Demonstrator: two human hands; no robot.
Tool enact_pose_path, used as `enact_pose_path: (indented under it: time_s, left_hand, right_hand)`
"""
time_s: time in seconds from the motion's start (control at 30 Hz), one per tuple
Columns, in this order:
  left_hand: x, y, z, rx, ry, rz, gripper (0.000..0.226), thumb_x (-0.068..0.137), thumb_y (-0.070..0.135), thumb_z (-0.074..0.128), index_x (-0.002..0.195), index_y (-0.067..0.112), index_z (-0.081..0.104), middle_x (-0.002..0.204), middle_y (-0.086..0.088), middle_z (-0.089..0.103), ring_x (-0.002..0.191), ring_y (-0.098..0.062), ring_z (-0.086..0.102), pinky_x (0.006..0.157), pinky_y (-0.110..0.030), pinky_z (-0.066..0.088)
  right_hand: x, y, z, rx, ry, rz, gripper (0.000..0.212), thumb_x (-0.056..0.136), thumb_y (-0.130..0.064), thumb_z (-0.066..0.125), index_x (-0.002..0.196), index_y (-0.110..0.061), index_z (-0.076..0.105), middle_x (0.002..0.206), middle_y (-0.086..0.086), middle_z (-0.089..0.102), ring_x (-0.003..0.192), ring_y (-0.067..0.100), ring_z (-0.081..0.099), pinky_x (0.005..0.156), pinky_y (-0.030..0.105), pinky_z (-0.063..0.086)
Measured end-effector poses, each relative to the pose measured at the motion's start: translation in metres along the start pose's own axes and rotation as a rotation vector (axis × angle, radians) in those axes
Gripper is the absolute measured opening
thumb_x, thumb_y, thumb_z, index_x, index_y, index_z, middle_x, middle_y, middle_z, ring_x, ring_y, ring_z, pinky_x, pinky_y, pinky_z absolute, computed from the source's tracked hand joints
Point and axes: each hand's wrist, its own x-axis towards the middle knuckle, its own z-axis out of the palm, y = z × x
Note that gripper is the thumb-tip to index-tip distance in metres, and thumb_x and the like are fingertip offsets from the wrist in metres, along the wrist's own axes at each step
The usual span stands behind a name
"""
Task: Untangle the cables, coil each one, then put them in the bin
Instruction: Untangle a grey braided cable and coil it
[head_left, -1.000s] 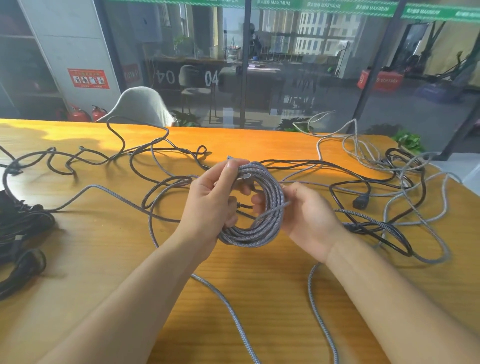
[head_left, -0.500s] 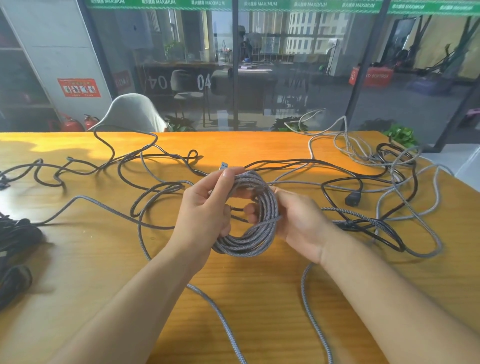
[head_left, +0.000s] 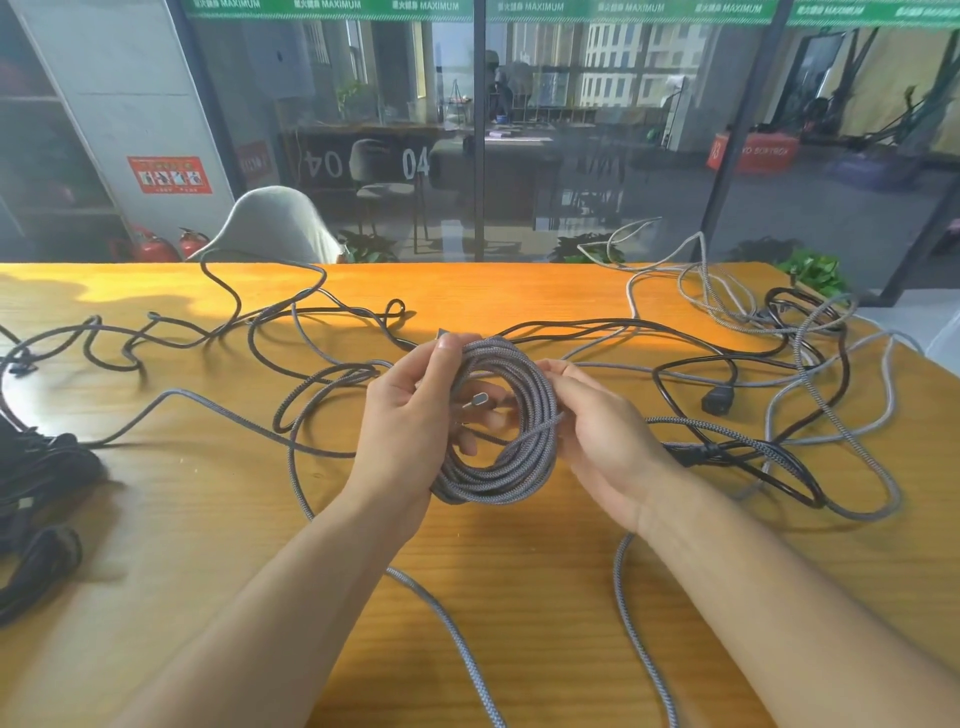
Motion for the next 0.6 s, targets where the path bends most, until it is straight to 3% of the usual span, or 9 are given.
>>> enact_pose_path:
  time_s: [0.07, 0.13, 0.27, 0.47, 0.6]
  left_hand:
    - [0.000, -0.001, -0.002, 0.008, 0.009, -0.002, 0.032, 0.107, 0.039, 0.052, 0.116, 0.018, 0.075, 0.089, -0.019, 0.074, 0.069, -0.030, 0.070, 0.048, -0.028, 0.046]
    - [0.001, -0.001, -0.003, 0.015, 0.023, 0.003, 0.031, 0.108, 0.039, 0.052, 0.116, 0.019, 0.075, 0.089, -0.019, 0.074, 0.069, -0.029, 0.070, 0.050, -0.030, 0.047]
    - [0.001, -0.002, -0.002, 0.052, 0.039, 0.023, 0.031, 0.108, 0.038, 0.052, 0.116, 0.020, 0.076, 0.093, -0.019, 0.075, 0.068, -0.018, 0.069, 0.051, -0.028, 0.050]
    - [0.001, -0.004, -0.001, 0.098, 0.031, 0.039, 0.031, 0.108, 0.039, 0.051, 0.118, 0.021, 0.075, 0.082, -0.006, 0.074, 0.063, -0.015, 0.065, 0.050, -0.030, 0.049]
    - [0.004, -0.004, -0.005, 0.194, 0.101, 0.094, 0.028, 0.108, 0.041, 0.053, 0.112, 0.028, 0.077, 0.070, -0.003, 0.062, 0.049, -0.017, 0.047, 0.047, -0.030, 0.035]
  right_hand:
    - [-0.002, -0.004, 0.000, -0.125, 0.034, -0.152, 0.020, 0.107, -0.033, 0.055, 0.122, -0.023, 0.063, 0.121, 0.005, 0.072, 0.107, 0.015, 0.066, 0.093, 0.037, 0.046]
    - [-0.007, -0.008, -0.002, -0.359, 0.062, -0.437, 0.016, 0.099, -0.031, 0.069, 0.115, -0.028, 0.067, 0.119, -0.007, 0.068, 0.115, 0.007, 0.061, 0.097, 0.030, 0.045]
    - [-0.008, 0.001, 0.002, -0.765, 0.086, -0.752, 0.017, 0.085, -0.032, 0.085, 0.100, -0.028, 0.077, 0.115, -0.006, 0.057, 0.118, 0.013, 0.056, 0.100, 0.021, 0.042]
    - [-0.001, 0.010, 0.008, -0.856, 0.207, -0.920, 0.017, 0.088, -0.037, 0.079, 0.096, -0.021, 0.080, 0.106, -0.006, 0.062, 0.106, 0.018, 0.055, 0.094, 0.025, 0.043]
    - [-0.003, 0.009, 0.007, -0.634, 0.120, -0.762, 0.013, 0.097, -0.033, 0.071, 0.103, -0.022, 0.075, 0.105, -0.012, 0.072, 0.109, 0.016, 0.062, 0.093, 0.036, 0.048]
